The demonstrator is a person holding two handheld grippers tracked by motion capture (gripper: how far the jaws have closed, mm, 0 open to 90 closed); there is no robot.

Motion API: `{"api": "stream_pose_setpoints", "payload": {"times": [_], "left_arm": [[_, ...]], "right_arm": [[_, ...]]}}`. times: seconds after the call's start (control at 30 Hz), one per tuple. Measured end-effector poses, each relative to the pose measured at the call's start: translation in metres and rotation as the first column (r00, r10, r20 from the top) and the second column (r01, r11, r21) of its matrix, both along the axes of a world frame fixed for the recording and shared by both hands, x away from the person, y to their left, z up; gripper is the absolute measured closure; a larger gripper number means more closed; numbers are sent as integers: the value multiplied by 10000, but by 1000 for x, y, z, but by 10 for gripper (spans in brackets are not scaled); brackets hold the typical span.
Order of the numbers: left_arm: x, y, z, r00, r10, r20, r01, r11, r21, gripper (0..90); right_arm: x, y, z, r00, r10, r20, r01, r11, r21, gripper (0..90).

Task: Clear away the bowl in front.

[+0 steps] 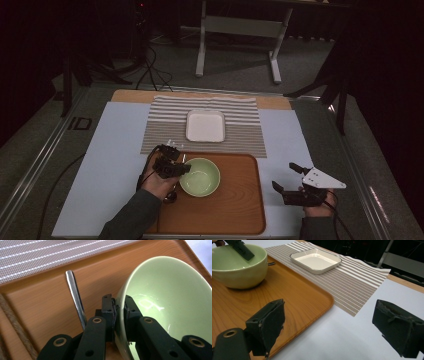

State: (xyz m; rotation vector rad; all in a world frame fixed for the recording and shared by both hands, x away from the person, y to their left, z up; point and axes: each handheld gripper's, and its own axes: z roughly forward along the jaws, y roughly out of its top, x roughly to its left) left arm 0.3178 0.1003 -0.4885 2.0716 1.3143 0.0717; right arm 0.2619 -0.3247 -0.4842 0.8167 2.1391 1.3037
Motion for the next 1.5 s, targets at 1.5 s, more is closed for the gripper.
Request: {"api": "stream_pose_setpoints", "payload": {"times": [1.5], "left_arm": [[-12,18,25,9562,-51,2928,242,9978,-617,540]], "right_arm": [[0,0,0,10000,-73,22,73,10000,-58,106]]}}
